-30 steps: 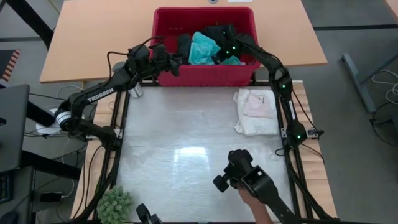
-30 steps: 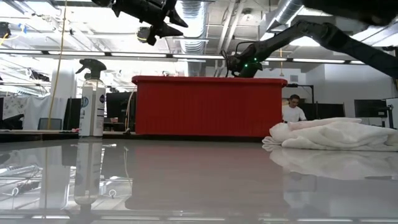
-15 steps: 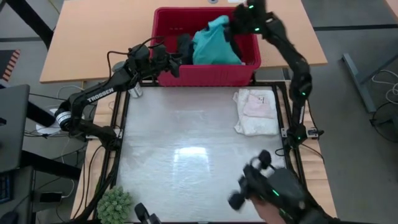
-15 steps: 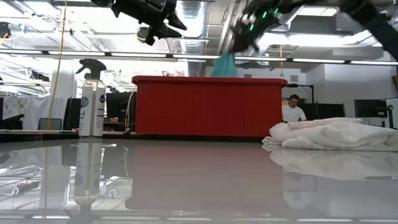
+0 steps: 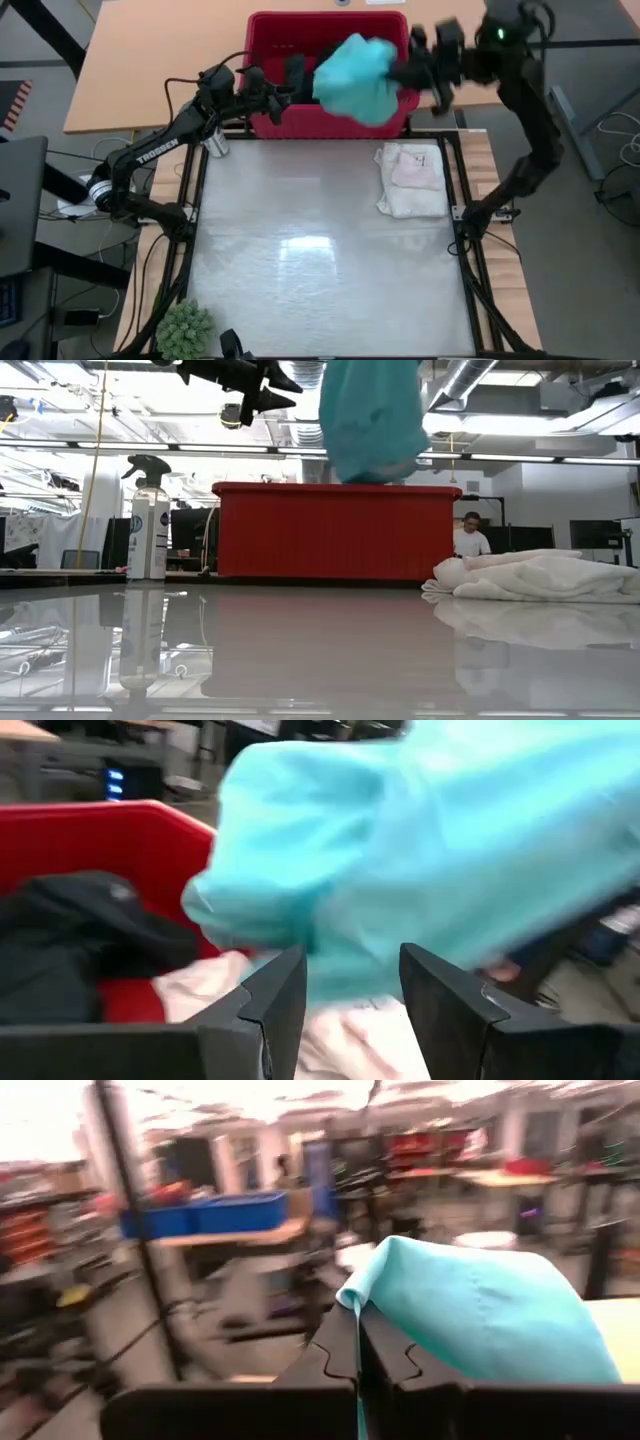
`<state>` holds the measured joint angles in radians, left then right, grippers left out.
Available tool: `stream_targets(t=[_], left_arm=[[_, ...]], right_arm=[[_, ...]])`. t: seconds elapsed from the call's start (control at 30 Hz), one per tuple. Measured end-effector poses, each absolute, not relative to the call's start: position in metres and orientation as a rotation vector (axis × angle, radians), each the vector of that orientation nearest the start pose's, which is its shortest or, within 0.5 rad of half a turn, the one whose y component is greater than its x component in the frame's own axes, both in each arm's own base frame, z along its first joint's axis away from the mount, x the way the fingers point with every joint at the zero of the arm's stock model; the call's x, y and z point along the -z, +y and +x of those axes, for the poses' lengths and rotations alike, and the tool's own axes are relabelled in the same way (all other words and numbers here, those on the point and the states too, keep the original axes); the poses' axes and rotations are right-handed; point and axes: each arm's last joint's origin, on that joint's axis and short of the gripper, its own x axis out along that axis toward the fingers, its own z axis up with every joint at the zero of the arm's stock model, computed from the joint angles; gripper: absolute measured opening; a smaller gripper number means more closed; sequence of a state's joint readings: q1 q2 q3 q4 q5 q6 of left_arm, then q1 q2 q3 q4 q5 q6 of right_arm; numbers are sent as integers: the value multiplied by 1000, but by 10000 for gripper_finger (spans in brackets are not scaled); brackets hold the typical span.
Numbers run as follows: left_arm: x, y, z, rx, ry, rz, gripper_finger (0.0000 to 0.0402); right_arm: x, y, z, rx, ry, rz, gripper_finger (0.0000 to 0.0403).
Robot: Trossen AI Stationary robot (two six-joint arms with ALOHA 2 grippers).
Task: Fold Laundry from Bin
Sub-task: Fold the light blue shorts
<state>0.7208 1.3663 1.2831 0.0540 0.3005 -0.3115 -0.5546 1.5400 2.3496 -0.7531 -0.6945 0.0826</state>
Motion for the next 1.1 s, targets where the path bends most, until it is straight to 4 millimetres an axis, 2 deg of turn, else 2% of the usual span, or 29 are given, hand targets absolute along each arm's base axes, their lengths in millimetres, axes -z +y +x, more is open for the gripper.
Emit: stream_targets(t=[0.13, 0.23, 0.4, 0.53, 0.67, 0.8, 0.97, 1.1], left_arm=[[-398, 195, 238, -325, -10, -343, 151], [-401, 189, 234, -238, 10, -371, 151], [-405, 171, 225, -70, 80, -449, 151], [-409, 148, 218, -16, 137, -510, 151], [-413, 121, 214, 22, 192, -504, 151], [-409, 94, 212, -1, 286, -509, 151], [-399, 62, 210, -47, 437, -482, 151], [-385, 30, 217, 2, 541, -455, 151]], right_arm=[[-576, -64, 213, -78, 126, 120, 18], [-564, -43, 234, -10, 215, 229, 18], [-541, -7, 272, -127, 356, 323, 18], [-522, 6, 294, -170, 474, 332, 20], [-502, -13, 309, -98, 577, 276, 31], [-485, -53, 322, -10, 649, 270, 38], [-466, -103, 327, -37, 706, 195, 63], [-462, -133, 322, -115, 668, 295, 108]])
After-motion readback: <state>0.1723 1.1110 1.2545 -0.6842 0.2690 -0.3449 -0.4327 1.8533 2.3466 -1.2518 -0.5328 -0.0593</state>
